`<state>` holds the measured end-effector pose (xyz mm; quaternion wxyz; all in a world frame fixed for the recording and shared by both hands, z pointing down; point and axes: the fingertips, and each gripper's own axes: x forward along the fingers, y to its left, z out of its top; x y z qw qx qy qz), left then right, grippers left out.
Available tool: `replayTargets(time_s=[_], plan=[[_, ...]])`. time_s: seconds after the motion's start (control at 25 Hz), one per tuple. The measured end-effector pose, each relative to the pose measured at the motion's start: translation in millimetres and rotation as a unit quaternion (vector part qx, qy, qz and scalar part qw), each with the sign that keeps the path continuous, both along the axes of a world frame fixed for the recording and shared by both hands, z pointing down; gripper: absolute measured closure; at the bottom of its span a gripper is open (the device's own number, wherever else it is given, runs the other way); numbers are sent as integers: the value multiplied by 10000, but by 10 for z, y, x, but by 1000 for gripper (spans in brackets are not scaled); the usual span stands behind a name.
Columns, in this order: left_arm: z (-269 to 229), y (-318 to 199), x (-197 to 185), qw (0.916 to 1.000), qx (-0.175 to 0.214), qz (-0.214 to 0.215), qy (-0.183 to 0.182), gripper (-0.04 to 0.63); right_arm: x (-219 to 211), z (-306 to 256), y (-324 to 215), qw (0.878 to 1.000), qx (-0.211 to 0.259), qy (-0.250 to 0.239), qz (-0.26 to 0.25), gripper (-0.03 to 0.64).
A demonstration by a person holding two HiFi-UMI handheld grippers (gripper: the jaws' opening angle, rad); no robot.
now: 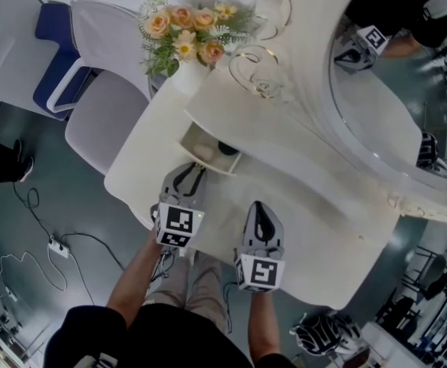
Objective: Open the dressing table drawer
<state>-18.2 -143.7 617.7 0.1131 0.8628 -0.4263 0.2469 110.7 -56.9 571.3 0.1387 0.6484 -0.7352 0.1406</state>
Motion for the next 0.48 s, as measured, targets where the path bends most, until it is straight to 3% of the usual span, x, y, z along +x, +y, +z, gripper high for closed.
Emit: replayTargets(time_s=[0.24,0.4,0.48], plan=[[-10,4,19,10000,49,-6,75,498,23,-11,14,10000,65,-9,44,620],[-30,39,39,9998,38,55,200,411,27,-22,35,9999,92,13,54,620],[-40,45,38,9997,43,61,211,402,28,-28,43,10000,64,9,72,620]])
